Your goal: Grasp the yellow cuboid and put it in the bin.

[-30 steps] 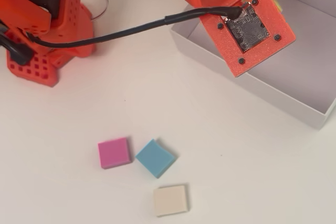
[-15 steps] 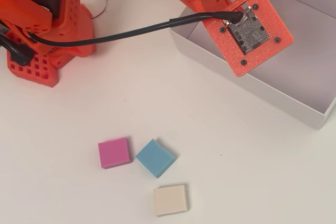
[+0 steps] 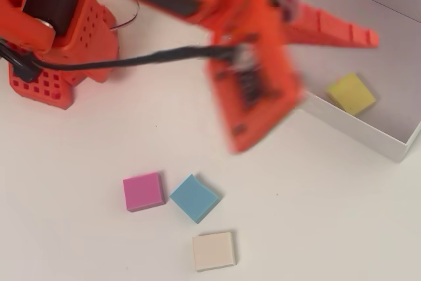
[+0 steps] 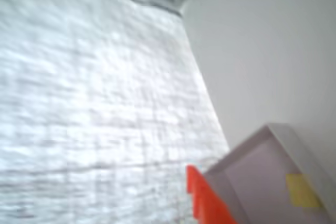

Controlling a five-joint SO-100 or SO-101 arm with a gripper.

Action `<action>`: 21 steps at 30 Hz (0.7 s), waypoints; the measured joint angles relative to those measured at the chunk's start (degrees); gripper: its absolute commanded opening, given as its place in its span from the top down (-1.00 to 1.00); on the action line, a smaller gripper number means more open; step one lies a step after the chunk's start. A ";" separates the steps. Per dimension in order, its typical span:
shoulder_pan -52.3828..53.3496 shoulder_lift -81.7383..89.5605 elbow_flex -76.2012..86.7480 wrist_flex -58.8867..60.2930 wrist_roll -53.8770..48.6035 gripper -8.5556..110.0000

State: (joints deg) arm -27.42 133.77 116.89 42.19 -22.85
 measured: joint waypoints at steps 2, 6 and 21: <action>6.06 6.94 1.23 -0.70 0.00 -0.05; 15.64 18.46 6.68 0.88 0.00 0.15; 25.22 50.36 41.57 21.88 5.27 0.49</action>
State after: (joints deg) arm -2.20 184.13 158.47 64.07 -17.58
